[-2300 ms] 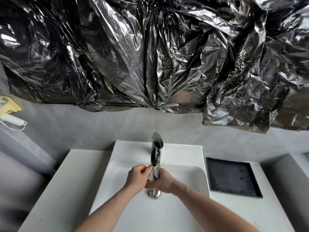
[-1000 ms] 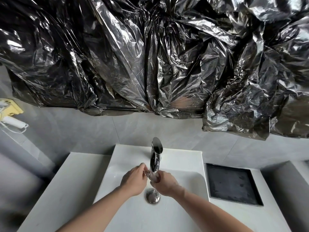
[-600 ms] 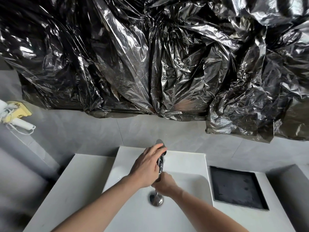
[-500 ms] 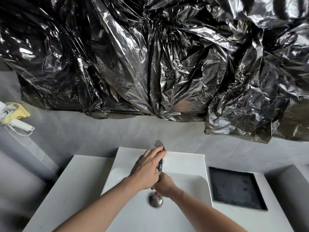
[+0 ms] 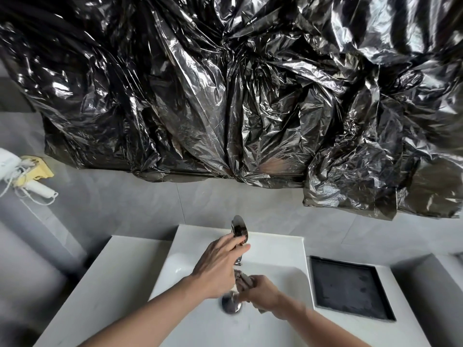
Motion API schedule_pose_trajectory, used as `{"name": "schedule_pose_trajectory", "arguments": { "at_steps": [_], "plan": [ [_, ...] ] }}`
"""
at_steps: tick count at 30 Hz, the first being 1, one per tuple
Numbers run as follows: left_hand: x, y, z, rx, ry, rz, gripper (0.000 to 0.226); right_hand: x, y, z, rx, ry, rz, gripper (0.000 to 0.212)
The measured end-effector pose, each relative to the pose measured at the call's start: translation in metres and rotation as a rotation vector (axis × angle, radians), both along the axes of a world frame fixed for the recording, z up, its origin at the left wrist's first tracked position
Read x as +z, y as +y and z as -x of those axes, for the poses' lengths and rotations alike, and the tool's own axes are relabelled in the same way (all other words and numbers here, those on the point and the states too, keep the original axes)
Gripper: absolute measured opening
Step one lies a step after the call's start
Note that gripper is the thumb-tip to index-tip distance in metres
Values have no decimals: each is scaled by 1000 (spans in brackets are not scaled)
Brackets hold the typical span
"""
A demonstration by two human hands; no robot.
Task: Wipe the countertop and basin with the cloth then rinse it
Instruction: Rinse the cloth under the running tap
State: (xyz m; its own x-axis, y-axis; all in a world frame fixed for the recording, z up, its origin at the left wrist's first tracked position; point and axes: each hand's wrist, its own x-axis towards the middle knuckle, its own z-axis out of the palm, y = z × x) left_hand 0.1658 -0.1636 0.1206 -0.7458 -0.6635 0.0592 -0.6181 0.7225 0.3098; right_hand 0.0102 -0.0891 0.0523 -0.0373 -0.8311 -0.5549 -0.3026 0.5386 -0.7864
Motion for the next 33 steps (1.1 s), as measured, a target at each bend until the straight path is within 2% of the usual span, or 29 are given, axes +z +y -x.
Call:
{"name": "schedule_pose_trajectory", "arguments": {
  "at_steps": [3, 7, 9, 11, 13, 15, 17, 20, 21, 25, 28, 31, 33],
  "plan": [
    [-2, 27, -22, -66, 67, -13, 76, 22, 17, 7, -23, -165, -61, 34],
    [1, 53, -32, -296, -34, 37, 78, 66, 25, 14, 111, -418, -177, 32],
    [5, 56, -29, -316, -65, 95, 78, 87, 26, 12, 263, -448, -220, 29],
    [11, 51, -22, -297, -79, 192, 68, 96, 23, 7, 375, -406, -247, 22],
    [16, 43, -15, -244, -133, 285, 53, 101, 21, -3, 394, -299, -228, 11],
    [27, 39, -6, -176, -244, 305, 52, 105, 20, -11, 319, -131, -190, 20],
    [40, 41, 3, -105, -328, 333, 35, 111, 18, -19, 252, 61, -119, 31],
    [52, 43, 15, -30, -474, 342, 32, 110, 14, -26, 414, 536, 24, 9],
    [52, 44, 19, -12, -491, 315, 31, 106, 12, -28, 438, 640, 58, 10],
    [44, 46, 25, 102, -487, 112, 20, 102, 17, -30, 411, 864, 151, 21],
    [36, 46, 24, 207, -464, -84, 20, 94, 22, -30, 410, 969, 191, 15],
    [36, 45, 22, 265, -417, -194, 20, 89, 21, -29, 403, 1021, 250, 23],
    [39, 44, 20, 270, -372, -219, 16, 86, 20, -27, 379, 984, 293, 23]
  ]
}}
